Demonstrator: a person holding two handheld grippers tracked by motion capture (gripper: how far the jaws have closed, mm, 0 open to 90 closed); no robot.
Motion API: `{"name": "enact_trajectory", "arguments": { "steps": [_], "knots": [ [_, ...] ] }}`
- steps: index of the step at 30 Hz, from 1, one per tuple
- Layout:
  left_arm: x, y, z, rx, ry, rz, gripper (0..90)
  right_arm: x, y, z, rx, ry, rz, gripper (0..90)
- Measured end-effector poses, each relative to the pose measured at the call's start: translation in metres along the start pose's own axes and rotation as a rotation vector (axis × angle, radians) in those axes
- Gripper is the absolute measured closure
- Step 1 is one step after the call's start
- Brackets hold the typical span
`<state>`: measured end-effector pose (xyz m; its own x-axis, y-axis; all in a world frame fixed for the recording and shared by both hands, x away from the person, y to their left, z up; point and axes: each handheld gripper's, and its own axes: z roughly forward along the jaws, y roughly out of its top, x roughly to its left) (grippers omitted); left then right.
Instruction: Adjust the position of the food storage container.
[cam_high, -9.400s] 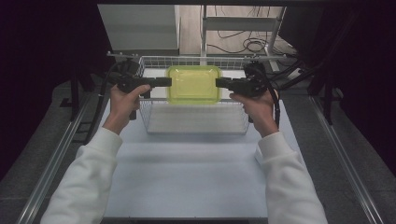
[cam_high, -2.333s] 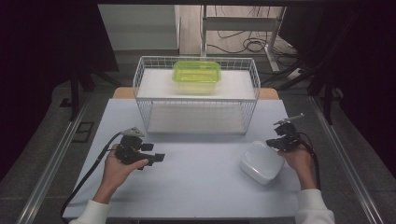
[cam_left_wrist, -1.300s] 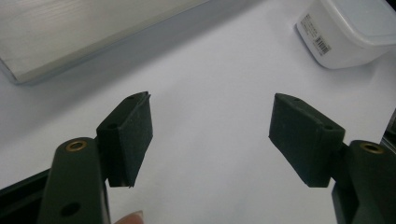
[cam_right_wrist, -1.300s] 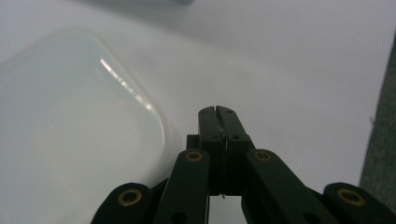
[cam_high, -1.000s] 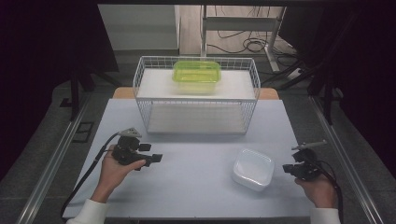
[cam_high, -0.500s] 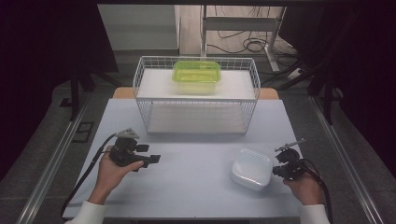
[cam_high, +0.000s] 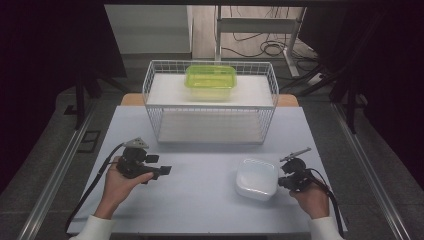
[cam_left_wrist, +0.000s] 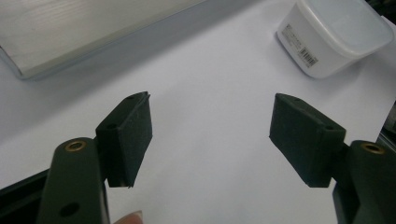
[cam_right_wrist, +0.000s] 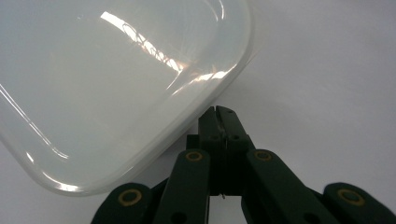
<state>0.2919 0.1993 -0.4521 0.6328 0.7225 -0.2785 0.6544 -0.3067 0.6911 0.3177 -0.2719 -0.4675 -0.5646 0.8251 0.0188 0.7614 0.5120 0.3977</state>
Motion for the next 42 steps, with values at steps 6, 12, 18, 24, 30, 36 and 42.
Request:
{"name": "enact_trajectory", "arguments": {
  "steps": [6, 12, 18, 24, 30, 36, 42],
  "knots": [
    [0.0, 0.0, -0.002, -0.005, 0.001, 0.0, 29.2, 0.015, 0.011, 0.007, -0.006, -0.001, -0.03, 89.6],
    [0.001, 0.0, -0.002, -0.01, 0.0, -0.003, 28.9, 0.032, 0.027, 0.016, -0.017, 0.014, -0.074, 89.6],
    [0.002, -0.001, -0.003, -0.009, 0.0, -0.005, 28.8, 0.043, 0.04, 0.025, -0.031, 0.014, -0.11, 89.6],
    [0.001, -0.001, -0.001, -0.007, -0.002, -0.005, 28.6, 0.06, 0.047, 0.032, -0.047, 0.02, -0.148, 89.6],
    [0.001, -0.001, 0.0, -0.006, -0.003, -0.007, 28.6, 0.076, 0.056, 0.04, -0.084, 0.003, -0.193, 89.6],
    [0.001, -0.001, 0.002, 0.001, -0.004, -0.005, 28.5, 0.087, 0.066, 0.048, -0.104, 0.008, -0.223, 89.6],
    [0.001, -0.001, 0.002, -0.001, -0.006, -0.007, 28.5, 0.098, 0.067, 0.055, -0.109, 0.002, -0.256, 89.6]
  ]
}}
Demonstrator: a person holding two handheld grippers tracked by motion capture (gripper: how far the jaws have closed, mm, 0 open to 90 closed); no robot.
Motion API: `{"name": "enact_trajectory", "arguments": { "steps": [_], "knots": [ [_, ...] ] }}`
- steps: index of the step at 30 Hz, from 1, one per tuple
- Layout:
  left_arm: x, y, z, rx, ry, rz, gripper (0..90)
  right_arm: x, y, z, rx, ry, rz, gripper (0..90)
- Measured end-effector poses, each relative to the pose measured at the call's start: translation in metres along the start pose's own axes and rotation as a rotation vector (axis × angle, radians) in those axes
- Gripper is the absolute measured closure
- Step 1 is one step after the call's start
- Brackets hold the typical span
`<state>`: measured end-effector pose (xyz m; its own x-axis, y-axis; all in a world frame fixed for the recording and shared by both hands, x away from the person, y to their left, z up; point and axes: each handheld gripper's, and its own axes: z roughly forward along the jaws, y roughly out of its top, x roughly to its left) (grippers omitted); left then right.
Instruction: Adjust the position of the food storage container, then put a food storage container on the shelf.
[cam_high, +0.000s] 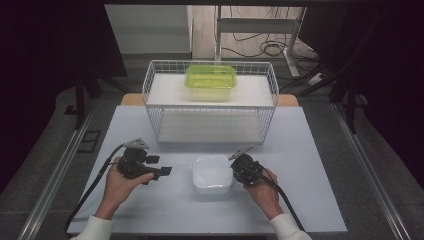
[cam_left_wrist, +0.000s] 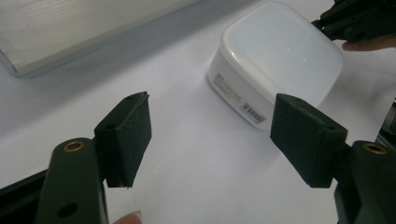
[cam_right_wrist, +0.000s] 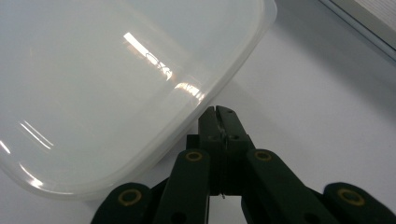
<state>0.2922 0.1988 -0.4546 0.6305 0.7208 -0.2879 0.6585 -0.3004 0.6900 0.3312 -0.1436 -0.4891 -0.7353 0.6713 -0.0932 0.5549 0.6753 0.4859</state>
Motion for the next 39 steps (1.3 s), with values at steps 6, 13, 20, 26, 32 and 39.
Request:
{"name": "enact_trajectory", "arguments": {
  "steps": [6, 13, 20, 26, 32, 39],
  "knots": [
    [-0.001, 0.0, -0.002, -0.018, 0.0, -0.013, 27.9, -0.004, -0.004, -0.007, -0.027, -0.011, 0.004, 89.5],
    [-0.003, 0.001, -0.002, -0.037, -0.022, -0.045, 27.5, -0.023, -0.019, -0.033, -0.1, 0.012, 0.079, 88.0],
    [-0.008, 0.003, -0.002, -0.056, -0.075, -0.084, 26.6, -0.038, -0.032, -0.051, -0.188, 0.063, 0.183, 44.4],
    [-0.008, 0.003, 0.0, -0.06, -0.089, -0.102, 25.5, -0.046, -0.034, -0.061, -0.278, 0.19, 0.247, 28.0],
    [-0.011, 0.002, 0.002, -0.054, -0.095, -0.104, 24.5, -0.044, -0.033, -0.058, -0.276, 0.206, 0.256, 23.5],
    [-0.012, 0.002, 0.009, -0.06, -0.132, -0.137, 23.9, -0.044, -0.034, -0.056, -0.286, 0.235, 0.298, 23.1]
  ]
}}
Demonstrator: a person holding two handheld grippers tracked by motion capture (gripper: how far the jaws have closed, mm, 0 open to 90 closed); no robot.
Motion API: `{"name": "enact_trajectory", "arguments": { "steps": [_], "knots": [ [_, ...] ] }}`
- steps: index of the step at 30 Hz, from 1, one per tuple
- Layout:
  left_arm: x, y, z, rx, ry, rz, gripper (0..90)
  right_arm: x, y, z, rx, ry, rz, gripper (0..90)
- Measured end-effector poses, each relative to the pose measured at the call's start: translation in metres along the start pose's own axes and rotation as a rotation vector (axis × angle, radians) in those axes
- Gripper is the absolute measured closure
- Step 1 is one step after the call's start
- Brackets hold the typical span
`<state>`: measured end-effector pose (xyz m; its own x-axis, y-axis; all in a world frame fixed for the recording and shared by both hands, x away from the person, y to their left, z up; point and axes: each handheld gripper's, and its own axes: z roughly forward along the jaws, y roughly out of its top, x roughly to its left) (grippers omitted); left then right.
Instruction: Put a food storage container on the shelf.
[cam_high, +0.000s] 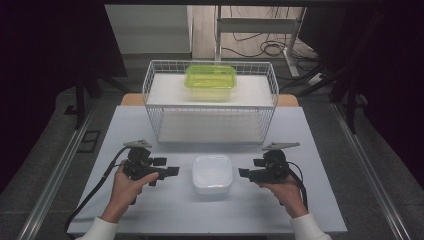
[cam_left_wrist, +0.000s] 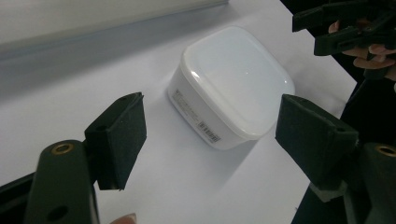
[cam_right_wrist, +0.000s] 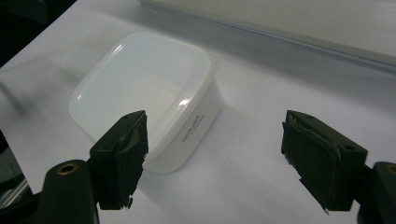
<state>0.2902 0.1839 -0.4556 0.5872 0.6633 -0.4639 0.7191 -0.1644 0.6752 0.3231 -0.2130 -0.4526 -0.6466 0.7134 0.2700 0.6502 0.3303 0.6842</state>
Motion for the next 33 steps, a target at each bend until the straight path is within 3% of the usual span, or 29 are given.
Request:
{"name": "enact_trajectory", "arguments": {
  "steps": [6, 12, 18, 24, 31, 33],
  "knots": [
    [0.001, -0.001, 0.011, 0.011, -0.007, -0.046, 23.8, 0.0, 0.0, 0.002, -0.013, 0.031, 0.049, 23.5],
    [0.002, -0.003, 0.025, 0.021, -0.033, -0.098, 23.8, 0.005, -0.004, 0.012, 0.009, -0.035, 0.065, 27.4],
    [0.005, -0.002, 0.035, 0.007, -0.058, -0.139, 25.3, 0.004, -0.003, 0.017, 0.014, -0.002, 0.11, 29.7],
    [0.008, -0.003, 0.047, 0.023, -0.074, -0.172, 26.5, 0.0, -0.004, 0.022, 0.022, 0.026, 0.155, 31.1],
    [0.011, -0.006, 0.057, 0.051, -0.092, -0.215, 27.7, 0.0, -0.002, 0.033, 0.022, 0.049, 0.176, 36.2],
    [0.012, -0.006, 0.059, 0.058, -0.096, -0.229, 29.0, -0.001, -0.001, 0.037, 0.026, 0.076, 0.193, 37.3]
  ]
}}
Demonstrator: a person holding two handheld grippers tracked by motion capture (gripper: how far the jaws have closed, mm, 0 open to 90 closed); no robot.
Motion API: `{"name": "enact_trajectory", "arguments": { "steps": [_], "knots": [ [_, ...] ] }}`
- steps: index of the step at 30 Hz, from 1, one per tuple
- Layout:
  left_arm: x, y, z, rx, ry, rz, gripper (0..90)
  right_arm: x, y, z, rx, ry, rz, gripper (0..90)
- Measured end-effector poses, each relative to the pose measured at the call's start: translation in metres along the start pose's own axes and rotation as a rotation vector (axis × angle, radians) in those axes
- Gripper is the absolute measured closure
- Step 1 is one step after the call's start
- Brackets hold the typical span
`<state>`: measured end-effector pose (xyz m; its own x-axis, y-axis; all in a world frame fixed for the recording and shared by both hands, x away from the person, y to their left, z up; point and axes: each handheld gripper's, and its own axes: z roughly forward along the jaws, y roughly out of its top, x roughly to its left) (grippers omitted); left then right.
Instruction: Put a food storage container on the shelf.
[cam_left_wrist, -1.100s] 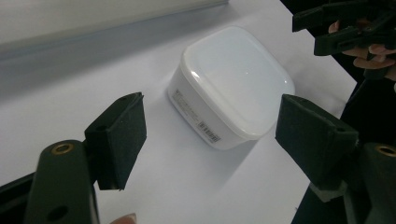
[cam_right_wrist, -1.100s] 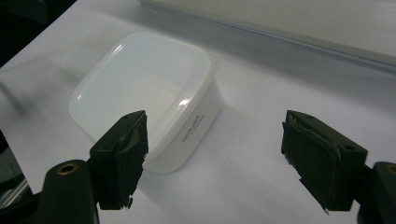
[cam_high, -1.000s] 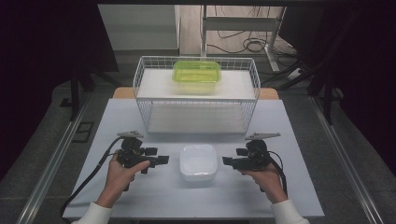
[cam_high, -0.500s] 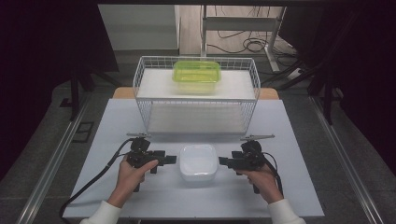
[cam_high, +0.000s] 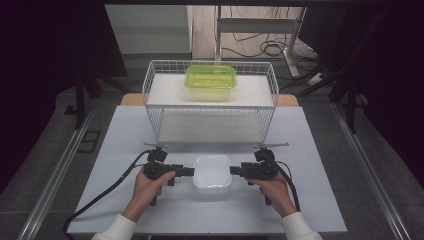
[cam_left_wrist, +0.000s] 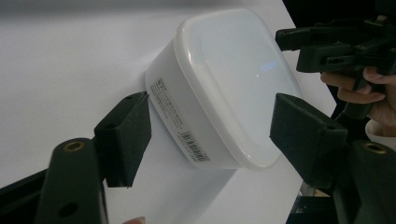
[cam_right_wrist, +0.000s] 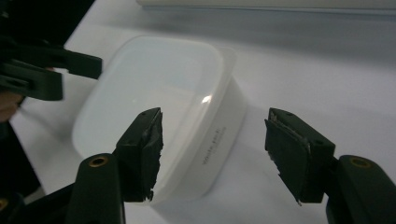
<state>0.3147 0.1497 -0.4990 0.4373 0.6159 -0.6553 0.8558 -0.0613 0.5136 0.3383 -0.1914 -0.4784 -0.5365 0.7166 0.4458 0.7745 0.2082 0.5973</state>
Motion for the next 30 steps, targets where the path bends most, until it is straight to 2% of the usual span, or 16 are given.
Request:
{"name": "enact_trajectory", "arguments": {
  "steps": [2, 7, 15, 18, 22, 30],
  "knots": [
    [0.002, 0.0, 0.003, 0.003, -0.009, -0.014, 30.5, -0.002, 0.001, 0.002, -0.001, 0.023, 0.022, 39.4],
    [0.005, 0.0, 0.008, 0.007, -0.047, -0.054, 36.7, -0.005, 0.003, 0.005, 0.005, 0.04, 0.054, 44.3],
    [0.007, -0.001, 0.013, 0.016, -0.083, -0.085, 51.4, -0.007, 0.003, 0.009, 0.026, 0.082, 0.084, 51.4],
    [0.007, -0.001, 0.015, 0.024, -0.106, -0.094, 57.5, -0.009, 0.003, 0.01, 0.034, 0.114, 0.106, 56.3],
    [0.007, -0.002, 0.016, 0.021, -0.097, -0.101, 63.1, -0.012, 0.002, 0.014, 0.056, 0.173, 0.15, 62.0],
    [0.005, -0.002, 0.014, 0.012, -0.094, -0.102, 67.1, -0.013, 0.0, 0.011, 0.058, 0.189, 0.197, 68.0]
  ]
}}
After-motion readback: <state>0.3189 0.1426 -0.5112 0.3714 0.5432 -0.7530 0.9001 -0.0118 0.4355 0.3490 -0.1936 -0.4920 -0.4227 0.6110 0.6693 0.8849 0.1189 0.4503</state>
